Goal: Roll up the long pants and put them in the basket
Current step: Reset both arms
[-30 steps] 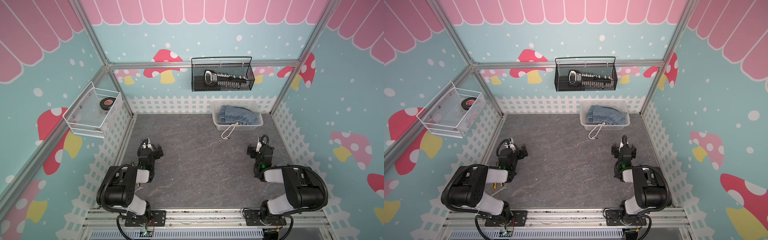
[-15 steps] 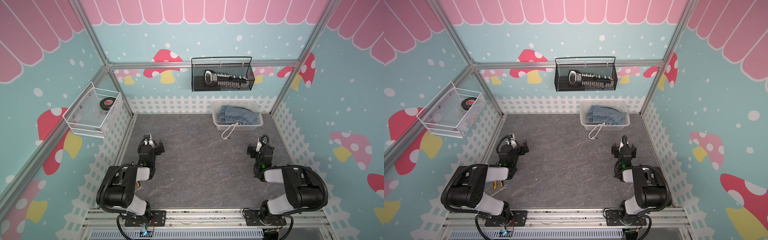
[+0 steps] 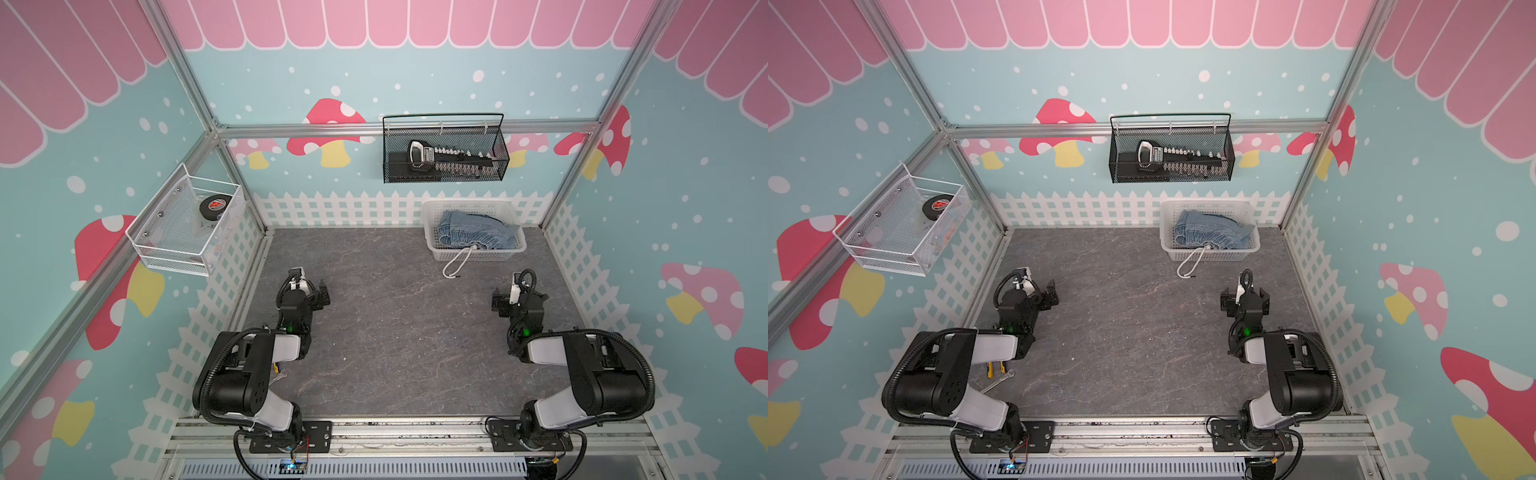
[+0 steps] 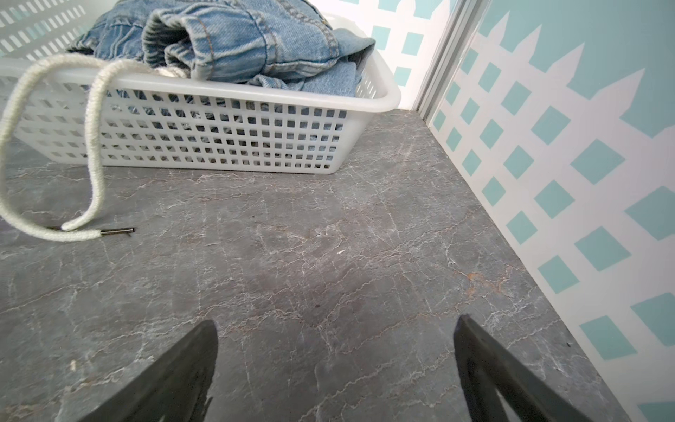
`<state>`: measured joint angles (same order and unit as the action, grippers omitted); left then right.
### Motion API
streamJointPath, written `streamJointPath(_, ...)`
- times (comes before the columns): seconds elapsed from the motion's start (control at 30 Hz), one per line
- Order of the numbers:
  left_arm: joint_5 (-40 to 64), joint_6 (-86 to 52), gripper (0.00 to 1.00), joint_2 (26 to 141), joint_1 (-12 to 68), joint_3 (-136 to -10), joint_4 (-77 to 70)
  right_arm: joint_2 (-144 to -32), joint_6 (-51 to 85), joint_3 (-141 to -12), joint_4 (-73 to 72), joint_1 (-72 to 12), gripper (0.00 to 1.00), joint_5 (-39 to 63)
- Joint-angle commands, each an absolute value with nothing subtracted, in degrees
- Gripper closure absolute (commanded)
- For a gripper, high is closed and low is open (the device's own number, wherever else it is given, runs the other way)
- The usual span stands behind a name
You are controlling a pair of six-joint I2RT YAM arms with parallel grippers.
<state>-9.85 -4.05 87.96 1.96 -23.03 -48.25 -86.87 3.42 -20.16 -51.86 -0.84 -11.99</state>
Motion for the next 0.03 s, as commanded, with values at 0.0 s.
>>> streamJointPath(0.0, -10.51, -2.72, 0.01, 87.8, 2.09, -23.2, -48.79, -87.13, 2.45, -20.46, -52.61, -1.05, 0.01, -10.63)
